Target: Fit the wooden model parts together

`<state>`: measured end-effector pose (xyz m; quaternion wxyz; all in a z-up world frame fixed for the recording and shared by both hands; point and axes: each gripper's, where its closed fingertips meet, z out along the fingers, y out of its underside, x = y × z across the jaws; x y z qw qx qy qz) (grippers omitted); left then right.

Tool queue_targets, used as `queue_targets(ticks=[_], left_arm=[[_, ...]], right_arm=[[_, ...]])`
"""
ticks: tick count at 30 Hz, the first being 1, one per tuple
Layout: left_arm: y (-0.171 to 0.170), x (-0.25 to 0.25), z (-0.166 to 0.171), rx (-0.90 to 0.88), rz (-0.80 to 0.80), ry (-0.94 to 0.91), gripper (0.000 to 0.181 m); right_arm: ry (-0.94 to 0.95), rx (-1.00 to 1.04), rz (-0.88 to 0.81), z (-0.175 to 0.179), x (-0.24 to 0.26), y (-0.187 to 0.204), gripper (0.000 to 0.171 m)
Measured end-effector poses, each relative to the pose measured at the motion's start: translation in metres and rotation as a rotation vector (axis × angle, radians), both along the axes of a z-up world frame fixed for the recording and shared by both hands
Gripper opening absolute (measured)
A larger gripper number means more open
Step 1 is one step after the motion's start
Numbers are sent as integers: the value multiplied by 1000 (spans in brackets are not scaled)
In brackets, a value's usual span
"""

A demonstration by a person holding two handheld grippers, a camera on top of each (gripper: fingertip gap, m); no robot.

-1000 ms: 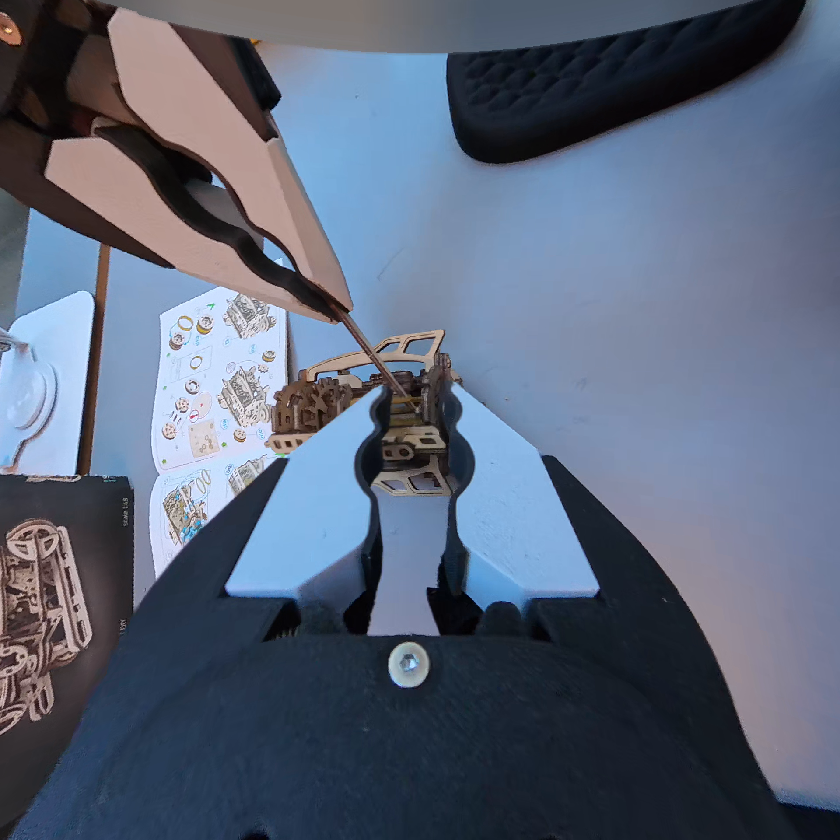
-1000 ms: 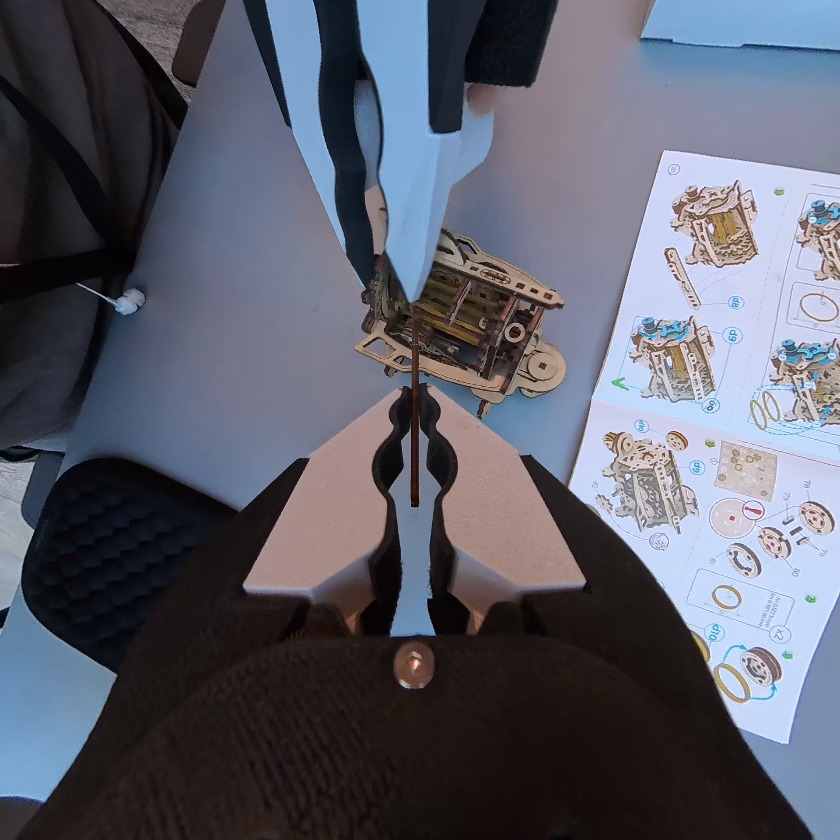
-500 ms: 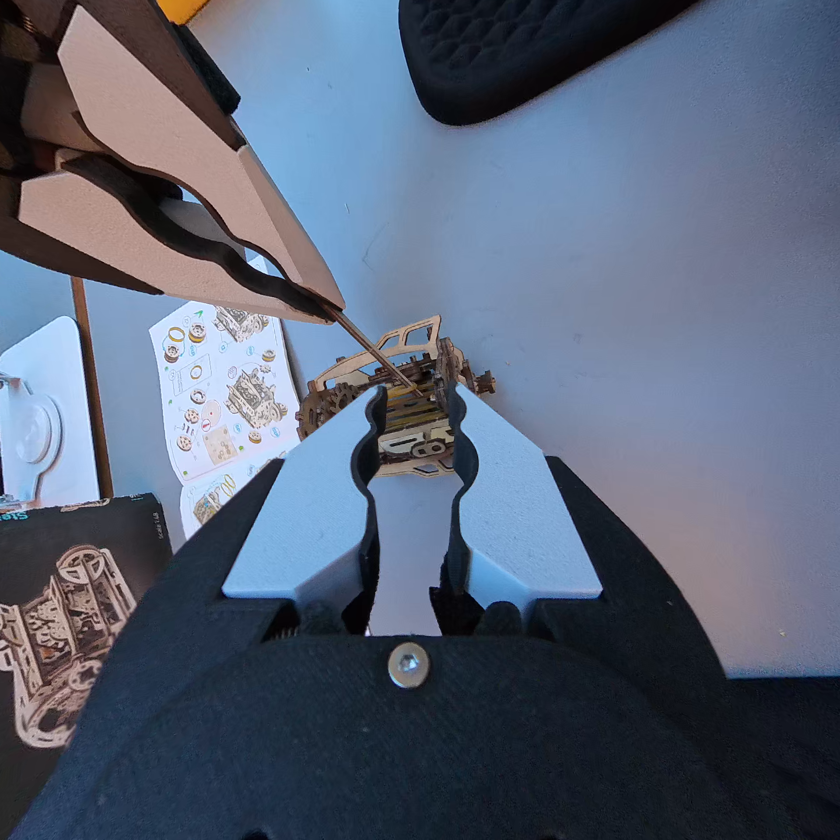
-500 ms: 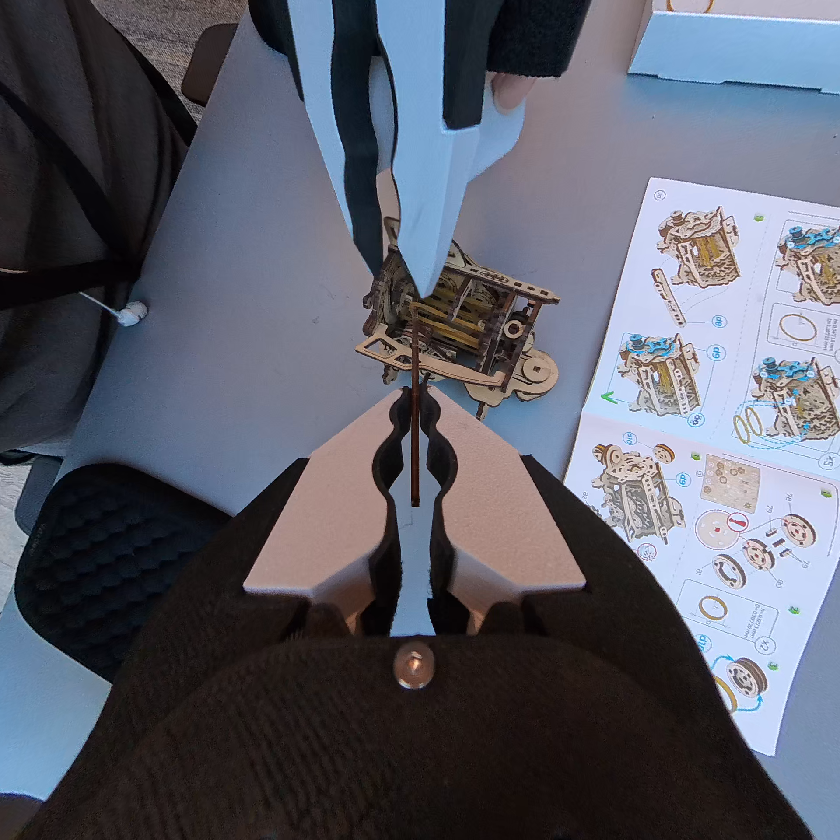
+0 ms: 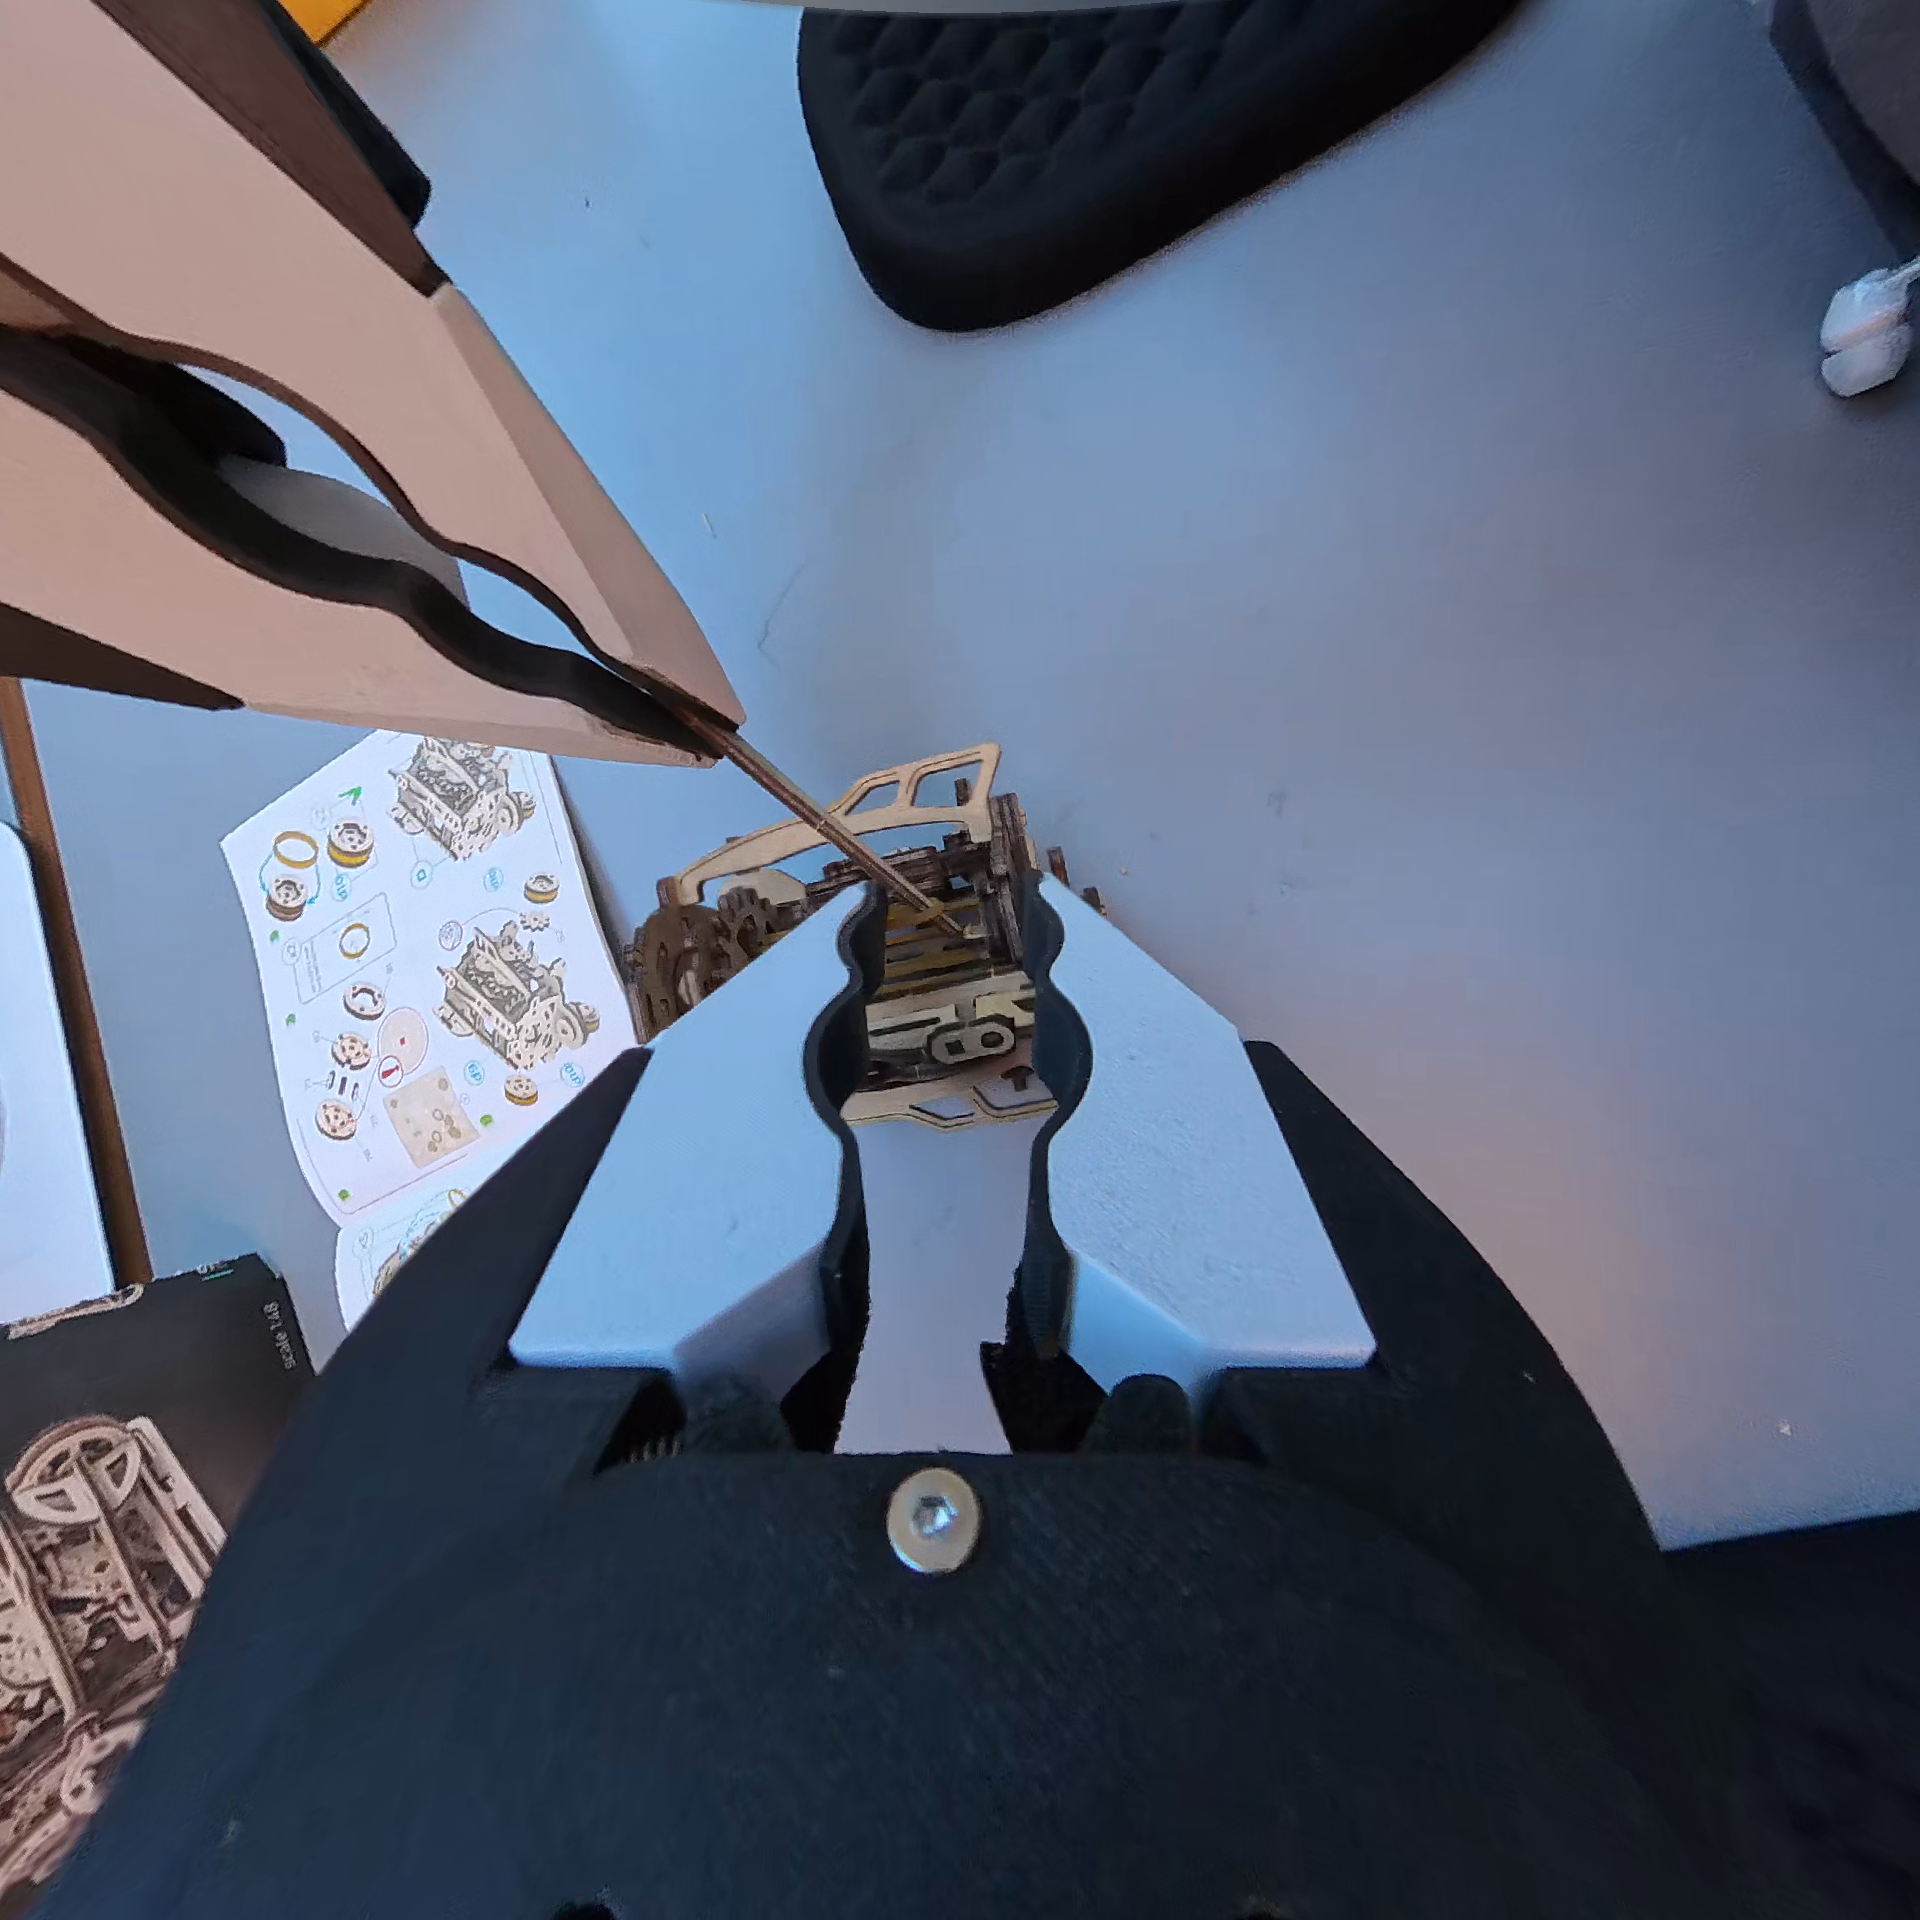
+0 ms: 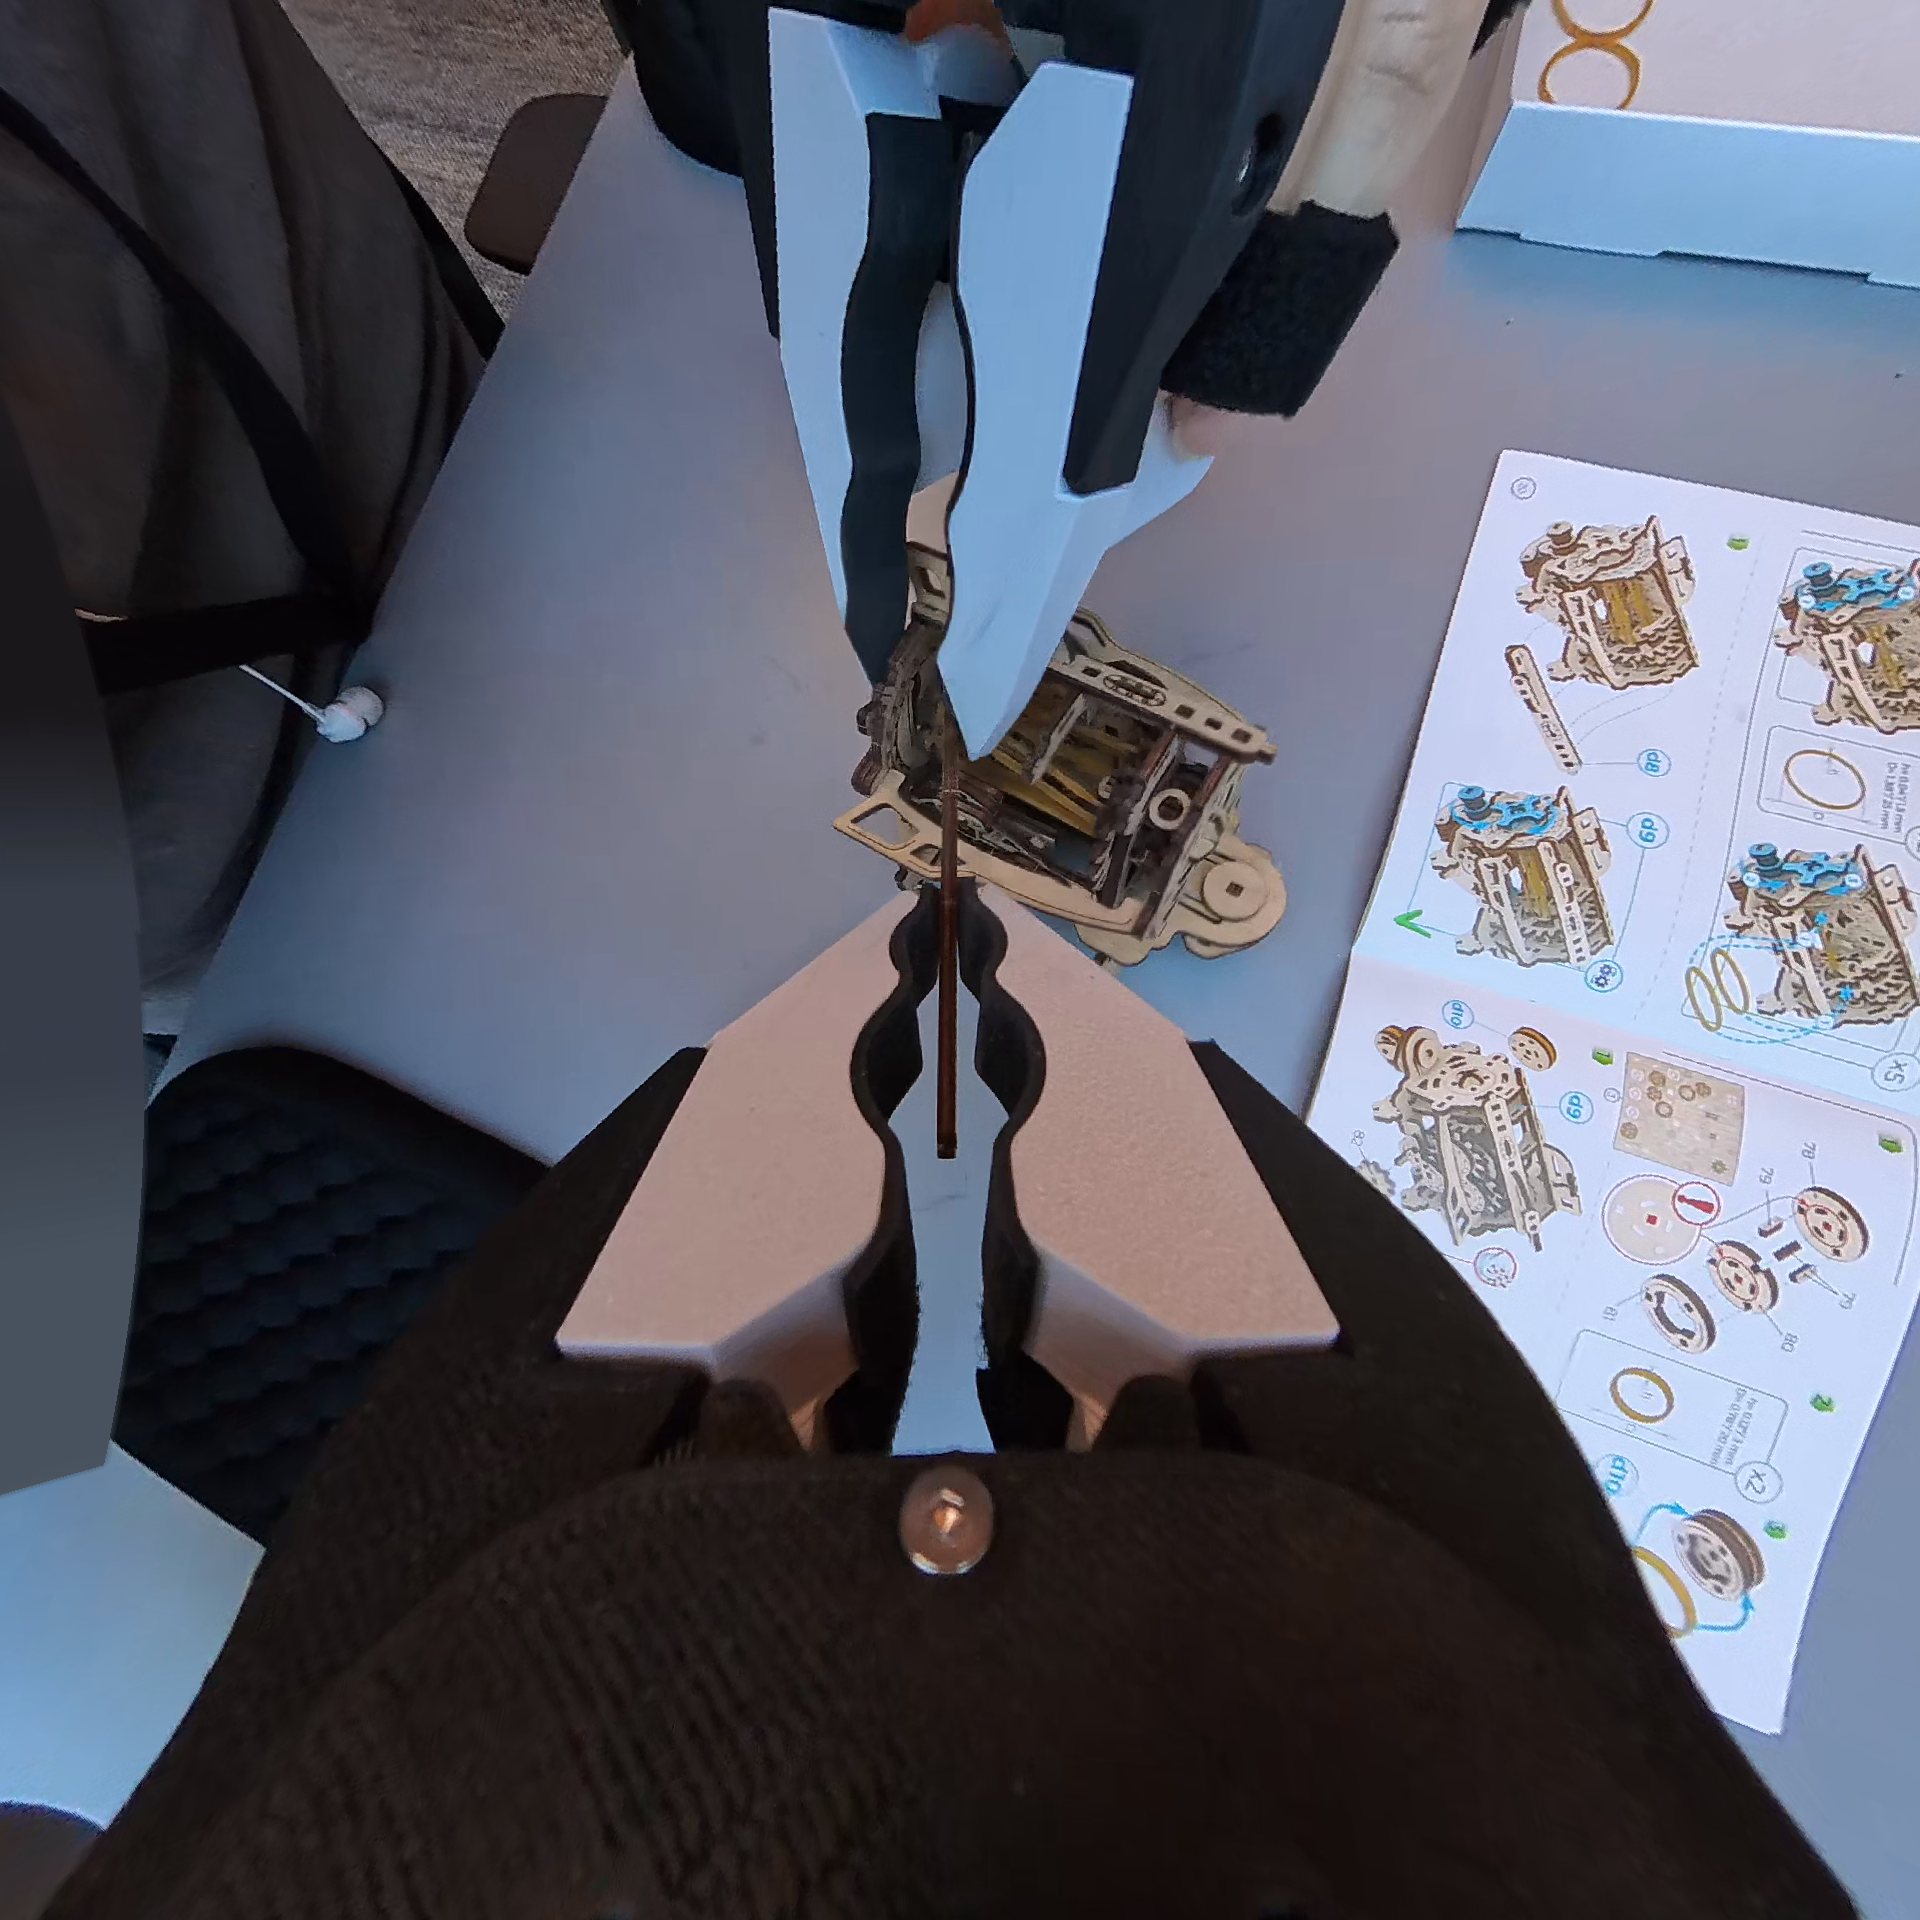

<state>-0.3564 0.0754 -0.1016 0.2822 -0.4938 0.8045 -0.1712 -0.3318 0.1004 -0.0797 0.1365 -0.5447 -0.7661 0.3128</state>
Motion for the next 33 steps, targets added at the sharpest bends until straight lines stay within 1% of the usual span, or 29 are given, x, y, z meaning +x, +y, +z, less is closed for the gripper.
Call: queue_targets(ticks=[4, 9, 28, 33], left_arm=[[-1, 1, -6, -16, -21, 29, 24], [4, 3, -4, 14, -10, 1, 28], [0, 2, -4, -15, 19, -15, 19], [-2, -1, -5, -30, 20, -13, 12]], right_arm=[[-9, 7, 11, -1, 1, -2, 1], [-20, 10, 12, -4, 4, -1, 1], [19, -101, 32, 3, 4, -5, 1], [6, -88, 33, 1, 1, -6, 1]])
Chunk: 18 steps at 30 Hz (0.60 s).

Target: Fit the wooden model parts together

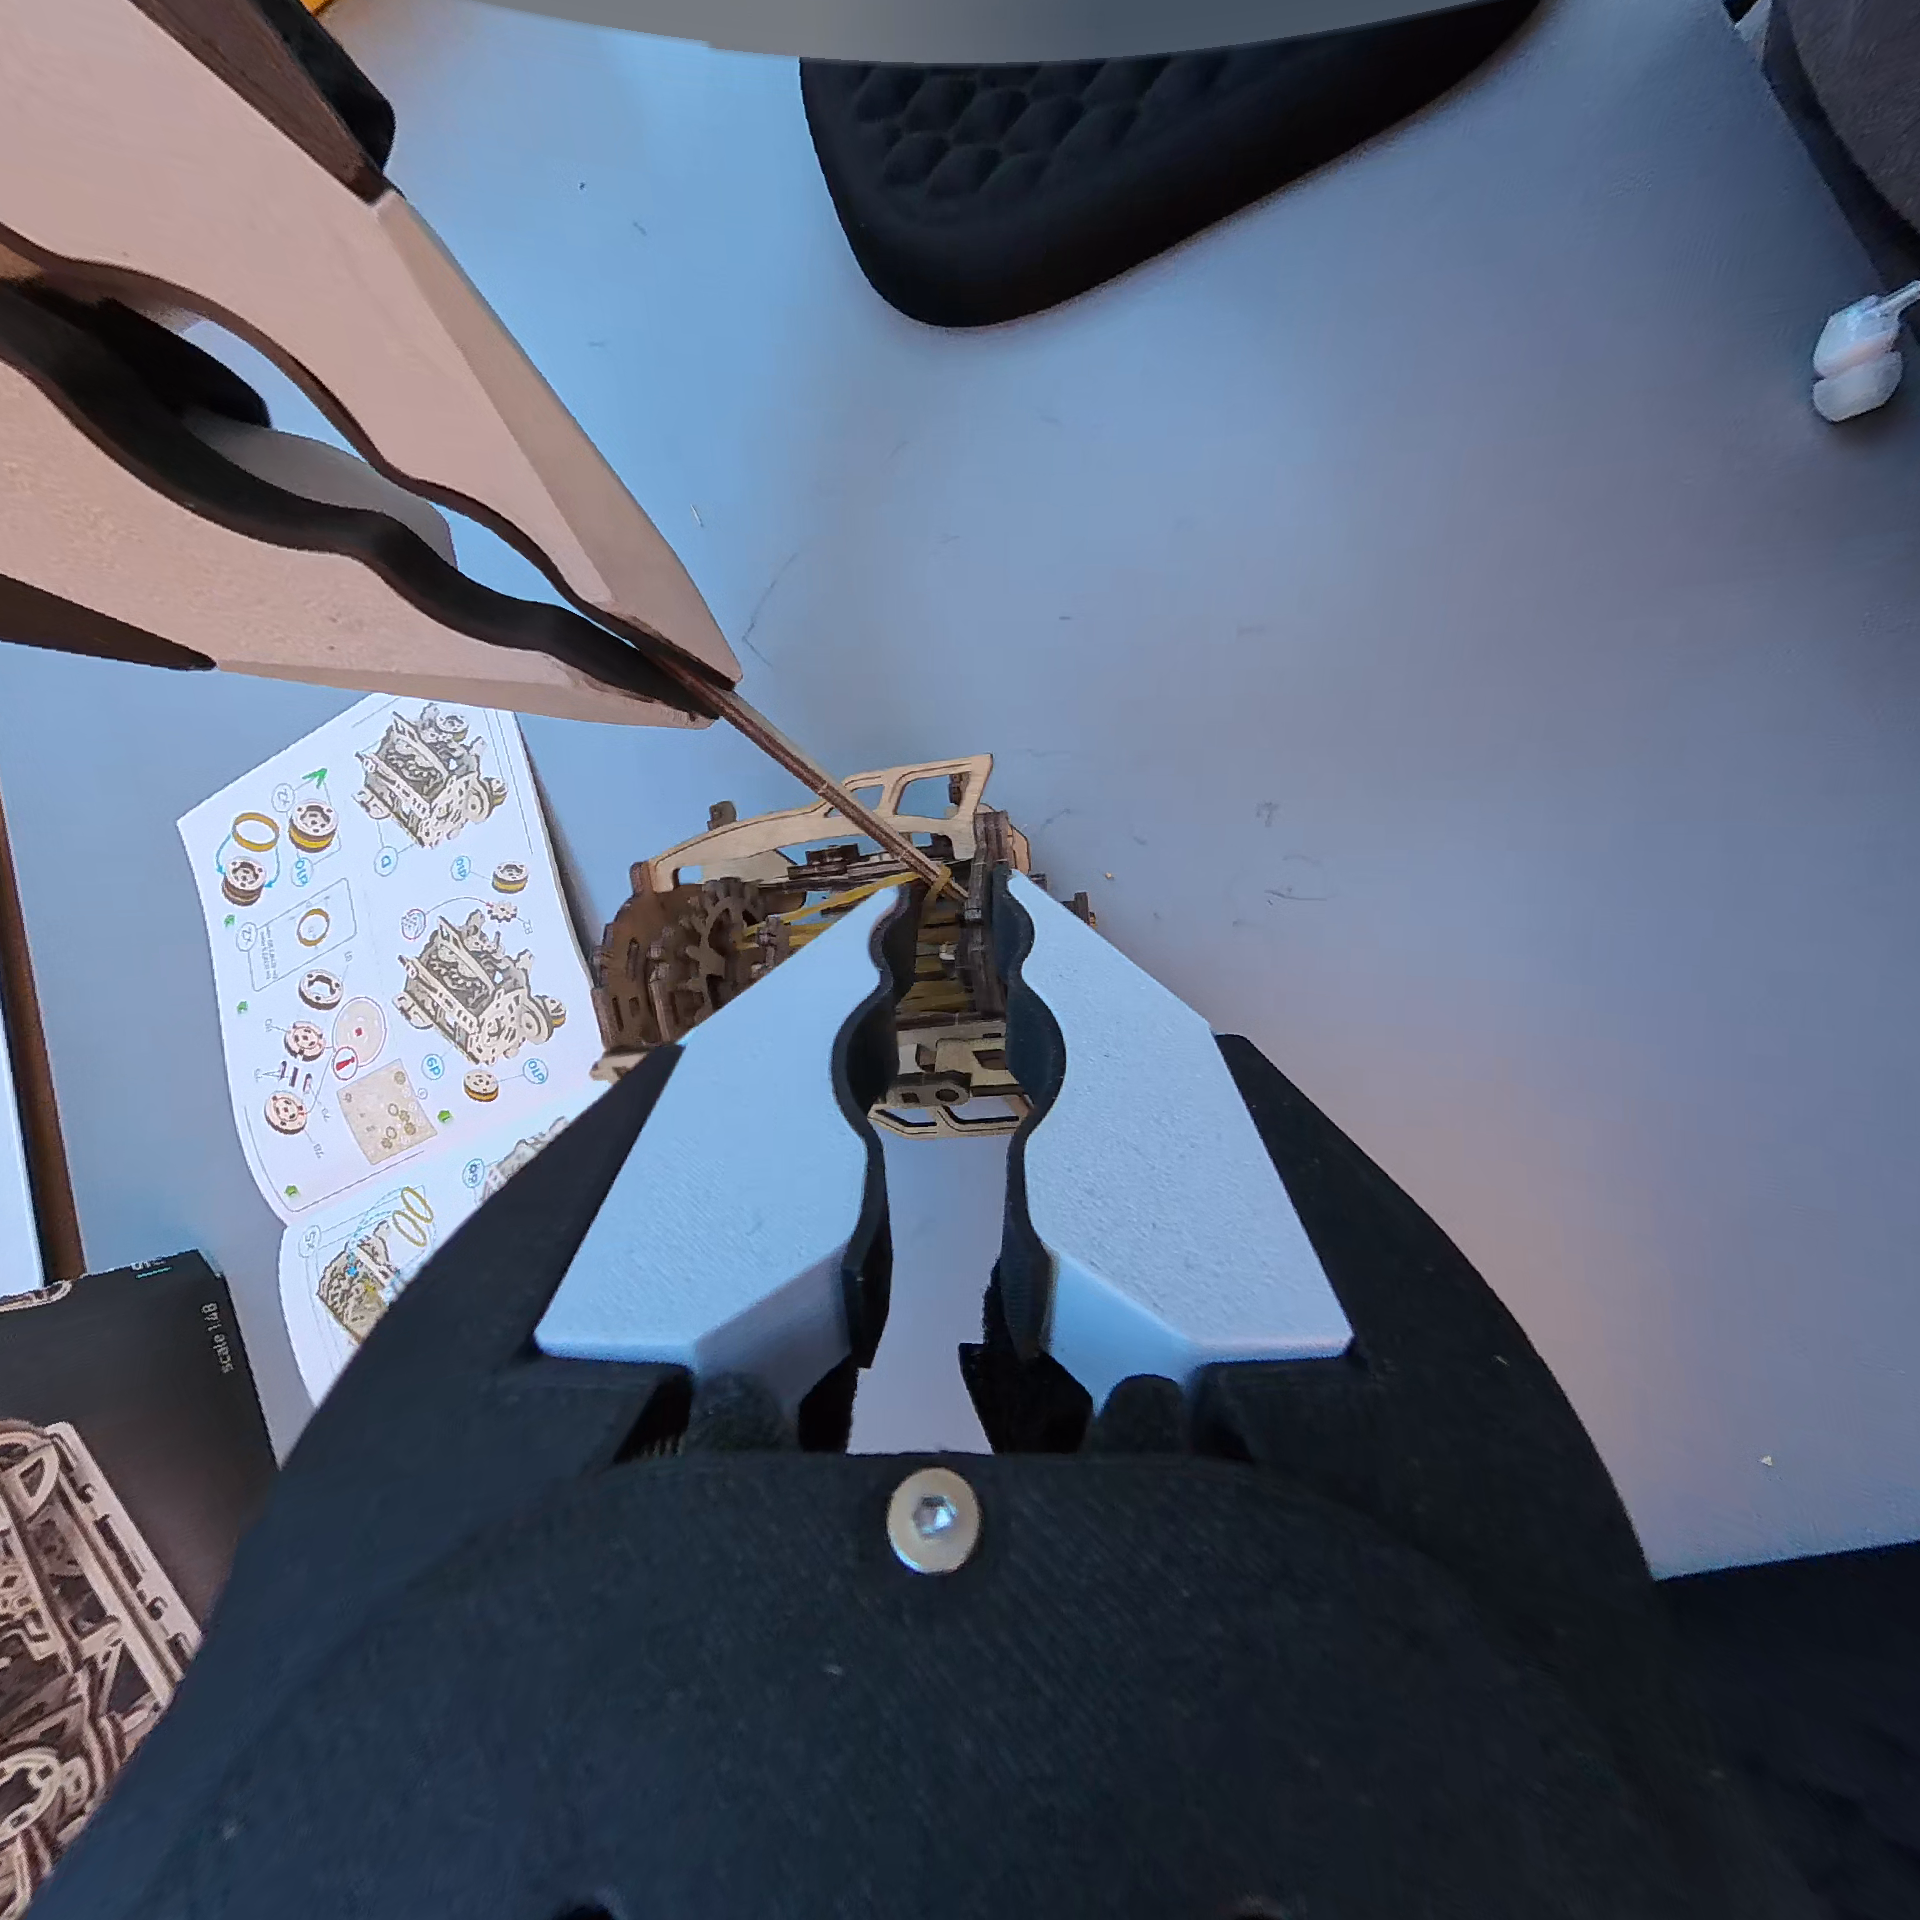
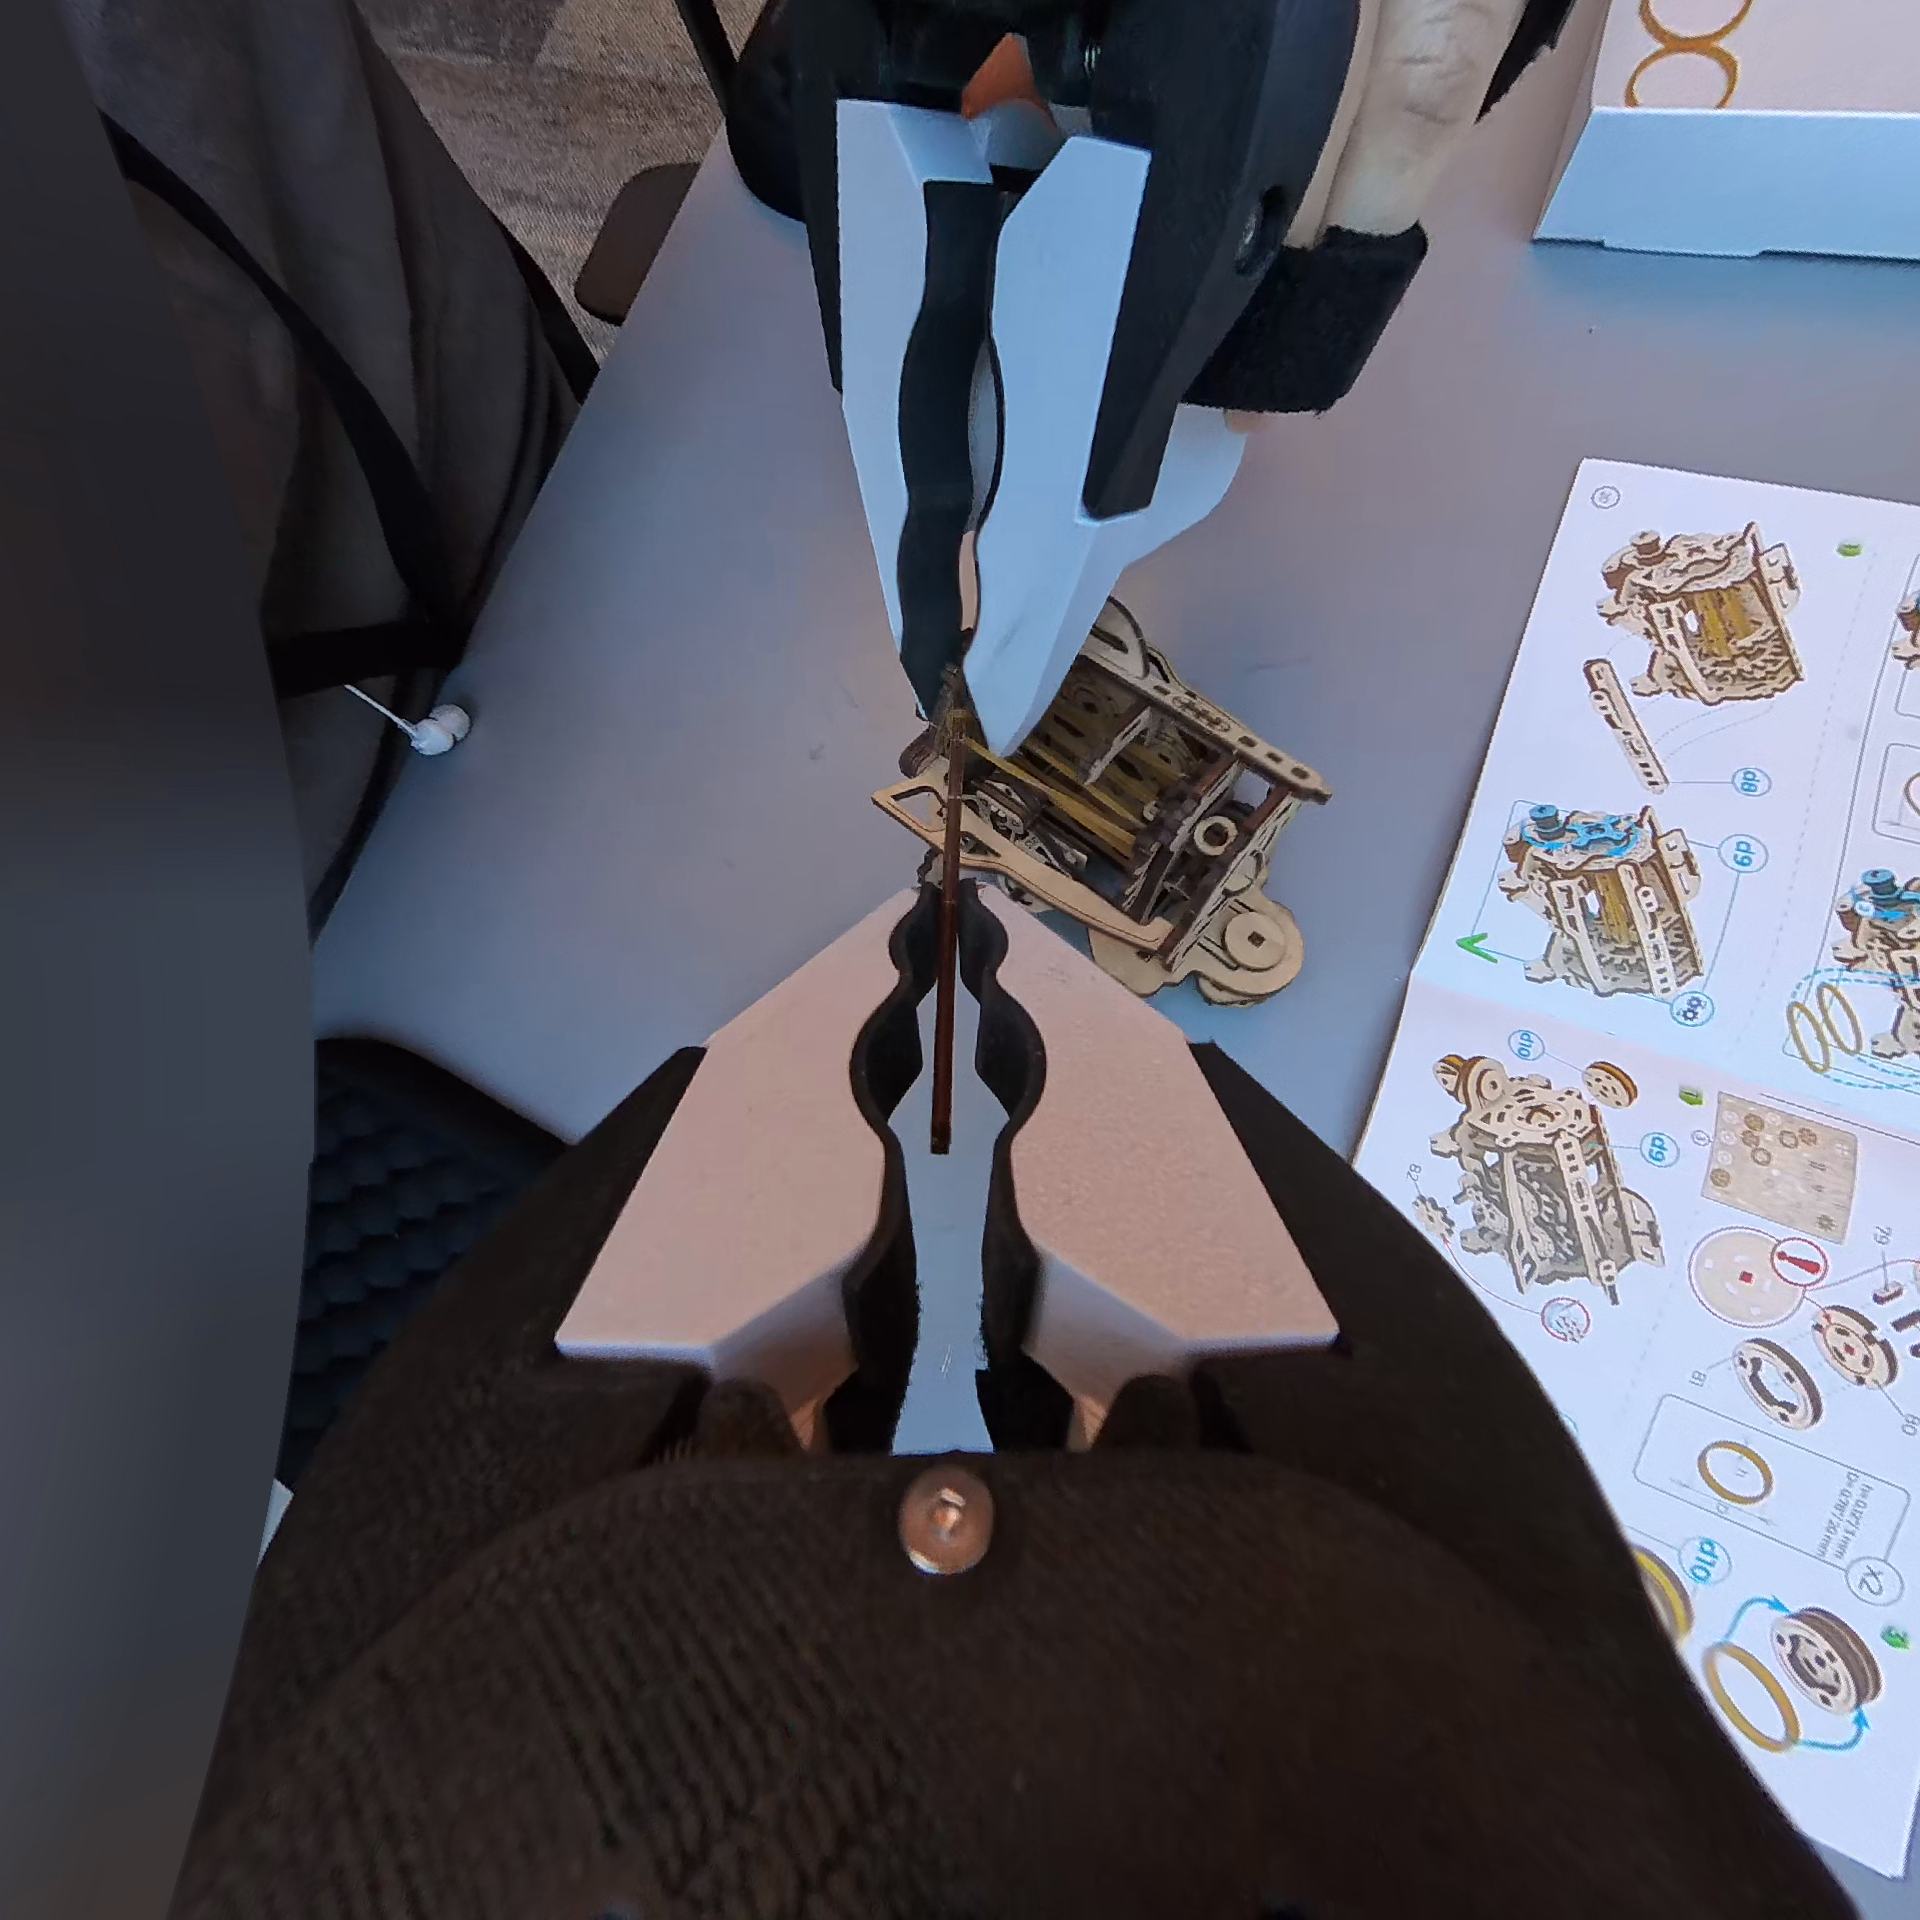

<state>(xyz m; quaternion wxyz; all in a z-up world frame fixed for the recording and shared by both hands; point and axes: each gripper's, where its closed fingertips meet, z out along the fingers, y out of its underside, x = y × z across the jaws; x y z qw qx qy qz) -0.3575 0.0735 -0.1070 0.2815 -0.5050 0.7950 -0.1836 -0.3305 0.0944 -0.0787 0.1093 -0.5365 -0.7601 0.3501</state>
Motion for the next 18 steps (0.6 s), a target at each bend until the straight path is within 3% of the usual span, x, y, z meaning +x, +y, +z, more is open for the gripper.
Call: queue_targets(ticks=[18], left_arm=[[-2, -3, 0, 35, 49, -25, 5]], right_arm=[[-63, 130, -8, -2, 0, -1, 1]])
